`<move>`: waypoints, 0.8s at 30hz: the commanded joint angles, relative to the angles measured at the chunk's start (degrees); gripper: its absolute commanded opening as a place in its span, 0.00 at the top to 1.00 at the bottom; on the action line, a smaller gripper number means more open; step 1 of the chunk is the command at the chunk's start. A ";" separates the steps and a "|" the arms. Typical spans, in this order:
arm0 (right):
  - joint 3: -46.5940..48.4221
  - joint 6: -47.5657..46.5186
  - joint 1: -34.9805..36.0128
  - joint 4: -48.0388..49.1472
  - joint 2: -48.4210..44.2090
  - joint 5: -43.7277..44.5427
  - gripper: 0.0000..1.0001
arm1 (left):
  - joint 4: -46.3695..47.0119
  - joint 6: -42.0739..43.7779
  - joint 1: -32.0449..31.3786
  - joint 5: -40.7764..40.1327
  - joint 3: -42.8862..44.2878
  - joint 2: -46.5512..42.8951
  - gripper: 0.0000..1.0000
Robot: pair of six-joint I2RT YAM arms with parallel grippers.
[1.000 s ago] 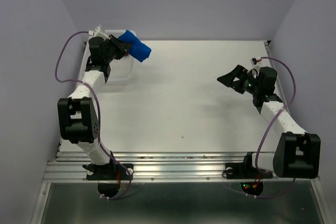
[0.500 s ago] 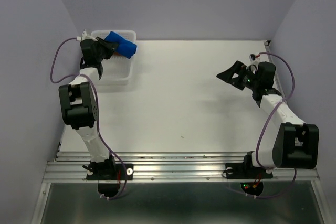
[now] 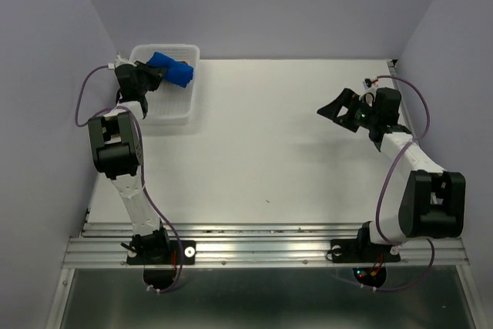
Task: Roll the towels
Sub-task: Place the rolled towel into the container
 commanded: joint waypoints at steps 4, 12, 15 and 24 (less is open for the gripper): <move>4.04 -1.63 1.02 -0.92 1.45 1.84 0.00 | 5.16 -0.73 0.36 -0.19 1.53 0.96 1.00; 4.65 -1.81 1.02 -1.01 2.24 2.81 0.00 | 4.90 -0.72 0.79 -2.57 0.47 3.16 1.00; 4.83 -1.55 1.02 -0.75 2.42 2.90 0.00 | 4.90 -1.34 0.88 -3.80 -0.23 3.86 1.00; 4.65 -0.40 1.02 1.19 3.38 2.90 0.00 | 4.29 -2.83 1.50 -5.74 -1.11 4.30 1.00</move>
